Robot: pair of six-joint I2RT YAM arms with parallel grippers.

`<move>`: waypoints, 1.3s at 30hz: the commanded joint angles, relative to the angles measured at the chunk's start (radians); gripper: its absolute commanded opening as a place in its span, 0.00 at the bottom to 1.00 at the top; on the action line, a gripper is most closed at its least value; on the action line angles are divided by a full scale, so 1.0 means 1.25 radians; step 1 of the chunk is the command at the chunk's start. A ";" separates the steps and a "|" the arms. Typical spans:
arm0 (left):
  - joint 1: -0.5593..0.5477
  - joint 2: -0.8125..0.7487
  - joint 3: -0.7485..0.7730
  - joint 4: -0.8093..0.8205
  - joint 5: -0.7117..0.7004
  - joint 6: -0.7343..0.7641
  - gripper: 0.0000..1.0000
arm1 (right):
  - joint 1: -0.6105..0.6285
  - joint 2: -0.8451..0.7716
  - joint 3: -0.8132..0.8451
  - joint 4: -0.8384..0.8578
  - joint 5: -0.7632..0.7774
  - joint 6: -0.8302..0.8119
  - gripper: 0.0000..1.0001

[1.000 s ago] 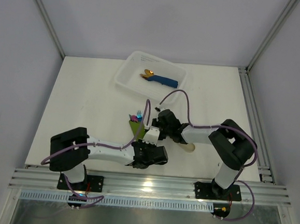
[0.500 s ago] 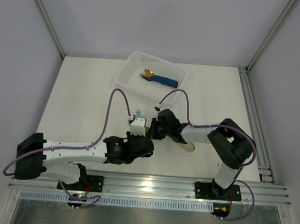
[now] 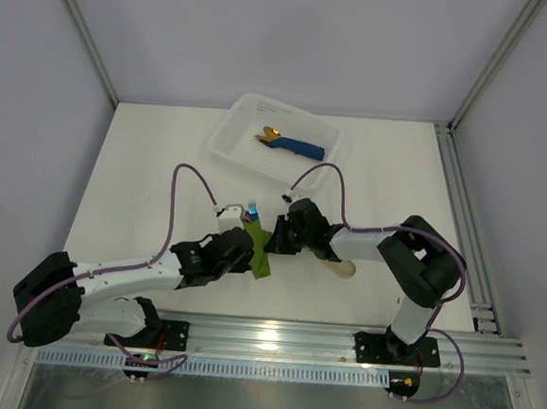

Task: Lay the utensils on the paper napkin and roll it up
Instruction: Roll the napkin at the center of the board.

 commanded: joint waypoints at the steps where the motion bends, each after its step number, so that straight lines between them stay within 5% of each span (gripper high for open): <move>1: 0.016 0.027 -0.003 0.115 0.040 0.029 0.00 | -0.001 0.029 -0.010 -0.041 0.026 -0.025 0.04; 22: 0.064 0.177 -0.082 0.375 0.197 -0.012 0.00 | -0.001 0.026 -0.007 -0.042 0.023 -0.030 0.04; 39: 0.022 0.182 -0.163 0.460 0.191 -0.054 0.00 | -0.001 0.033 -0.006 -0.032 0.019 -0.024 0.04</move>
